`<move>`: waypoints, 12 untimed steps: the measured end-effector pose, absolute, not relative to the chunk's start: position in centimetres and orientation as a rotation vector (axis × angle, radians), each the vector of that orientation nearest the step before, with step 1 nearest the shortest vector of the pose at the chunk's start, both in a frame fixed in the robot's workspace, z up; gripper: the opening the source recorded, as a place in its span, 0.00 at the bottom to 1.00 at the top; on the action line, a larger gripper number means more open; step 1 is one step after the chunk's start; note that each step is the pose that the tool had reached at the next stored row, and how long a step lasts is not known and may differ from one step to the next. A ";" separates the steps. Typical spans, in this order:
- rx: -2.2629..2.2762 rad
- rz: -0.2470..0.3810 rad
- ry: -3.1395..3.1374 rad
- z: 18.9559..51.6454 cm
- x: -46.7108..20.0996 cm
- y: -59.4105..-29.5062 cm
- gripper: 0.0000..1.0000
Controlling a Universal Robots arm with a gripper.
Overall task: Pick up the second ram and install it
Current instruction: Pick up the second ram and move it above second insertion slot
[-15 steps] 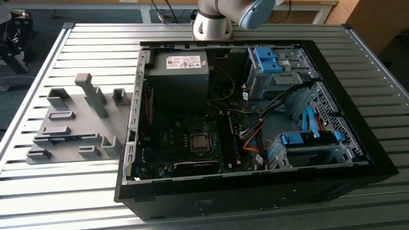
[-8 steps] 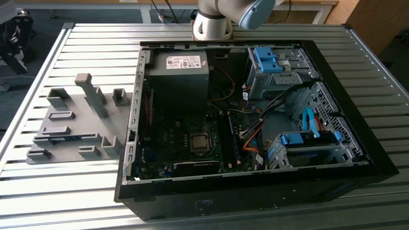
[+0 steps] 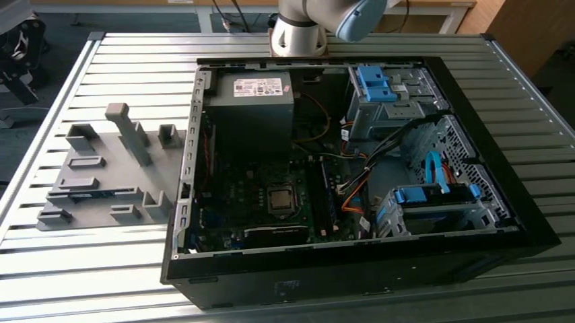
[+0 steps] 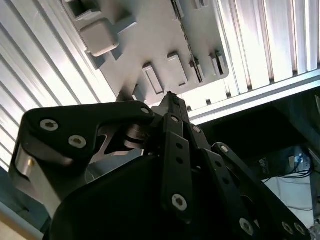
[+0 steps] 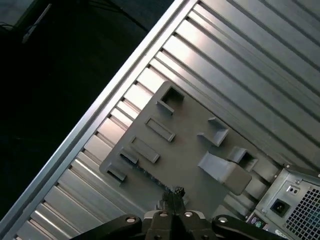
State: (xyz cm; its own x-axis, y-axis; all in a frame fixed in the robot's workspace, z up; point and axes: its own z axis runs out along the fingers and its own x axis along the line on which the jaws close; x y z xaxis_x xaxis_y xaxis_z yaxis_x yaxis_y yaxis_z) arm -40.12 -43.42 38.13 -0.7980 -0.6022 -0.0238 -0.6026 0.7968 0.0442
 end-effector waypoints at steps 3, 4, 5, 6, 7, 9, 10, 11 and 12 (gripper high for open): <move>-1.070 0.078 2.945 38.1 -40.1 -43.4 0.11; -1.093 0.078 2.937 38.1 -40.1 -43.4 0.11; -1.117 0.078 2.928 38.1 -40.1 -43.4 0.11; -1.141 0.078 2.920 38.1 -40.1 -43.4 0.11; -1.165 0.078 2.910 38.1 -40.1 -43.4 0.11; -1.216 0.079 2.890 38.1 -40.1 -43.4 0.11; -1.240 0.079 2.881 38.1 -40.1 -43.4 0.11; -1.265 0.079 2.870 38.1 -40.1 -43.4 0.11; -1.289 0.079 2.860 38.1 -40.2 -43.4 0.11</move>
State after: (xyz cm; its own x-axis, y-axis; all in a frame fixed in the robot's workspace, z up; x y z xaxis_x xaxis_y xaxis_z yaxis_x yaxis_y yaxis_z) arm -40.15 -43.42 38.12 -0.6625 -0.7486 -0.0238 -0.7488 0.6613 0.0442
